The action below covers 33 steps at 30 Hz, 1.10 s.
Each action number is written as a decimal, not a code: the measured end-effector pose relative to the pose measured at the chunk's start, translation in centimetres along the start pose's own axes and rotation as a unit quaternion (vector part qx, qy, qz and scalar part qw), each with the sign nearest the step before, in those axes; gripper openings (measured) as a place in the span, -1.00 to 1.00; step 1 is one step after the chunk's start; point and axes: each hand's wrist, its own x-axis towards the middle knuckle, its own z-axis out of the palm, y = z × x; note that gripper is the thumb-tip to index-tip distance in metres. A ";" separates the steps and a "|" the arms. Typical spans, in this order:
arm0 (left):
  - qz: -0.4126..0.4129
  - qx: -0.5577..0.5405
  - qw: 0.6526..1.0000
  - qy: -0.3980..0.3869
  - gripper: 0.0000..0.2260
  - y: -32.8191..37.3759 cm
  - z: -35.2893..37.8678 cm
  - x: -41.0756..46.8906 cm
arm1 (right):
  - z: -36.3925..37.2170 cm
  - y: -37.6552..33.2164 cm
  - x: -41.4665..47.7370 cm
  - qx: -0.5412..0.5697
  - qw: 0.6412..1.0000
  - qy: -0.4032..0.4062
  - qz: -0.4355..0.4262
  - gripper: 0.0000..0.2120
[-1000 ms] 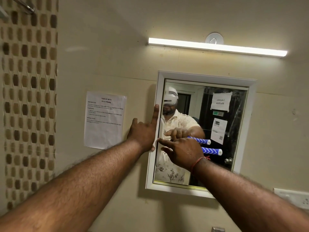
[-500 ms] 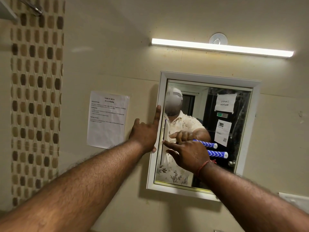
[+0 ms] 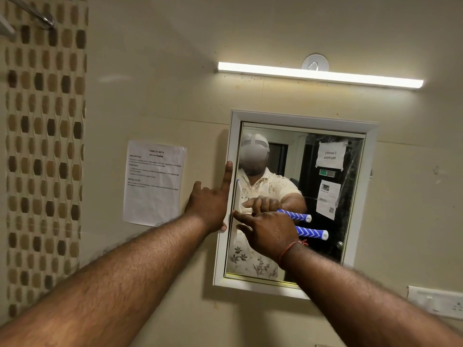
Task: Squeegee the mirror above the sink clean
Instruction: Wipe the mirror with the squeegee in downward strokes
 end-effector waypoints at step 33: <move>0.040 -0.050 0.998 0.017 0.55 -1.0 0.9 -1.2 | -6.8 16.2 -15.1 -0.027 0.965 -0.169 0.197 -0.52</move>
